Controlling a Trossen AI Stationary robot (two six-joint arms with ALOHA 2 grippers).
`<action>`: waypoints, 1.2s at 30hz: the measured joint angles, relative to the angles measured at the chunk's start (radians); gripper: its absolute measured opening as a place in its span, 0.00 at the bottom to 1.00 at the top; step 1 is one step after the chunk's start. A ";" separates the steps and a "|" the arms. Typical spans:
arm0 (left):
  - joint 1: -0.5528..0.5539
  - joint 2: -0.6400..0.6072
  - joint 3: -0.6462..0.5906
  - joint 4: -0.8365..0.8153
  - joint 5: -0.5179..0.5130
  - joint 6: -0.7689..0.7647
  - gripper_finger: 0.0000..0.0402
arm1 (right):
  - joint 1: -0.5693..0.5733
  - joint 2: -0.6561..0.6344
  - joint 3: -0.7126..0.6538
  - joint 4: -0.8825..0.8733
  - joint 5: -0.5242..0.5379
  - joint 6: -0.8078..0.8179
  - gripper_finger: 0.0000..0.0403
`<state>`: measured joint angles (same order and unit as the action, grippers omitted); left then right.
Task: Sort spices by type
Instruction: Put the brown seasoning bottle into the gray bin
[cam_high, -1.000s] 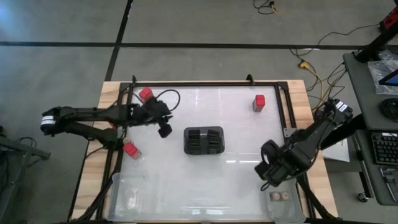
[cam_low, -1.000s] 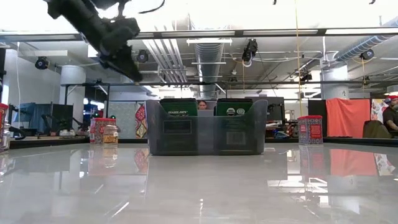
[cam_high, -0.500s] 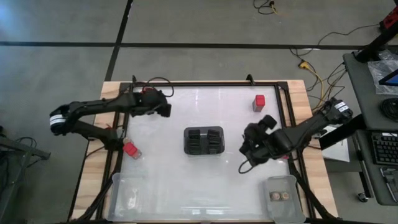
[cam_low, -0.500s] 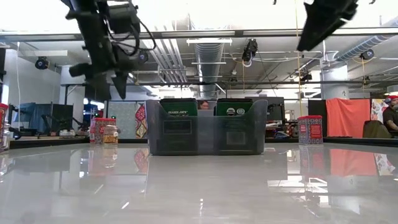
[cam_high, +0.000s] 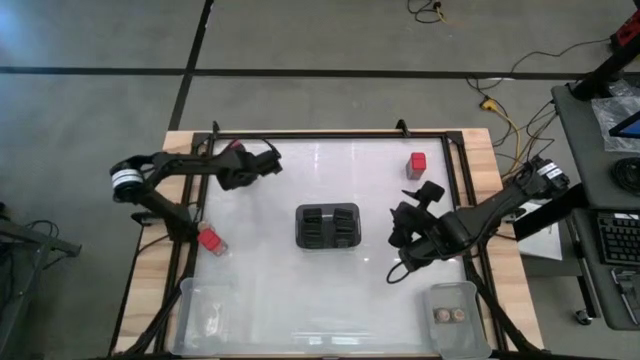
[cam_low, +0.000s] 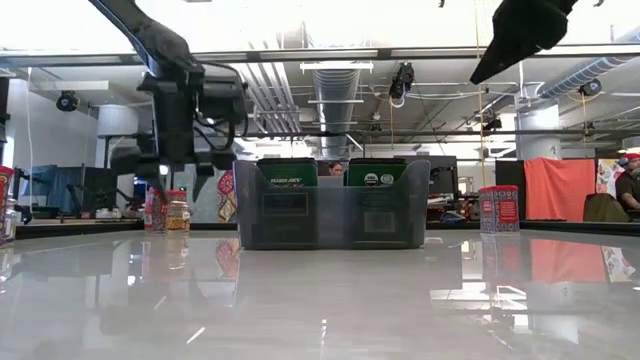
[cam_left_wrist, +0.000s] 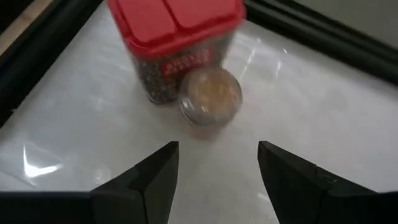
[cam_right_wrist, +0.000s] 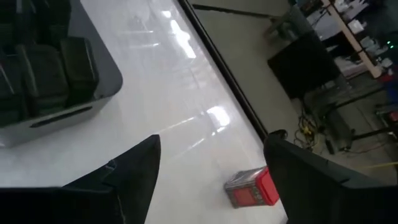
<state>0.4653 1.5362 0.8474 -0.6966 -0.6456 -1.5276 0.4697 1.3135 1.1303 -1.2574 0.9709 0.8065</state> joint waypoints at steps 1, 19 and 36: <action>0.012 0.009 0.004 0.003 0.000 -0.019 0.51 | 0.000 -0.006 -0.008 0.002 0.001 -0.006 0.70; 0.086 0.129 0.009 0.087 -0.054 -0.401 0.51 | 0.001 -0.035 -0.094 0.080 0.063 -0.025 0.72; 0.062 0.095 0.020 -0.178 0.003 -0.586 0.51 | 0.001 -0.035 -0.154 0.220 0.080 -0.131 0.70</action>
<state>0.5270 1.6316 0.8673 -0.8747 -0.6423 -2.1140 0.4709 1.2781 0.9768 -1.0372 1.0506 0.6755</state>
